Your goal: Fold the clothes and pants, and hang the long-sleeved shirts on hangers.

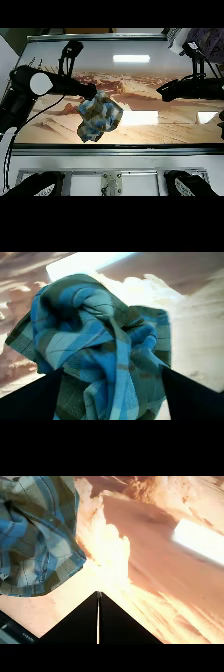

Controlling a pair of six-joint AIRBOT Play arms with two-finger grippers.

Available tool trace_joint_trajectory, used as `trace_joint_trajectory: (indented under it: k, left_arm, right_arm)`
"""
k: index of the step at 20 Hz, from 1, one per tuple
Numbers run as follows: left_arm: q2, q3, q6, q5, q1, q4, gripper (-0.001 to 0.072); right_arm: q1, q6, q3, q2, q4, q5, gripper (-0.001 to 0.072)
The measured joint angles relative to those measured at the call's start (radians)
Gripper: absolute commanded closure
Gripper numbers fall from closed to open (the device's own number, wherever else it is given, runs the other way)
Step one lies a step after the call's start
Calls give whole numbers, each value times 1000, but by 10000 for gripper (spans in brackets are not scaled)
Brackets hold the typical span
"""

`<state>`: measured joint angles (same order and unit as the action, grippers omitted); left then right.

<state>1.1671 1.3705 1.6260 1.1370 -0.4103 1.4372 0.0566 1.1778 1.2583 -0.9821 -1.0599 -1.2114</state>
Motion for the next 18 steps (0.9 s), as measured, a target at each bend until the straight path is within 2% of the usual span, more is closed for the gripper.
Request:
trace_joint_trajectory:
  k: [3,7,11,18]
  left_arm:
    - [-13,-73,68,-29,142,-57,37]
    - [-105,-260,87,-8,272,-119,36]
    - [-230,-446,67,3,311,-141,36]
    - [-483,-594,40,4,281,-156,36]
  right_arm:
    - [-6,31,0,0,-35,-1,694]
    - [-8,68,0,0,-54,-1,693]
    - [-9,80,0,0,-60,-2,694]
    - [-9,104,-26,0,-56,-2,693]
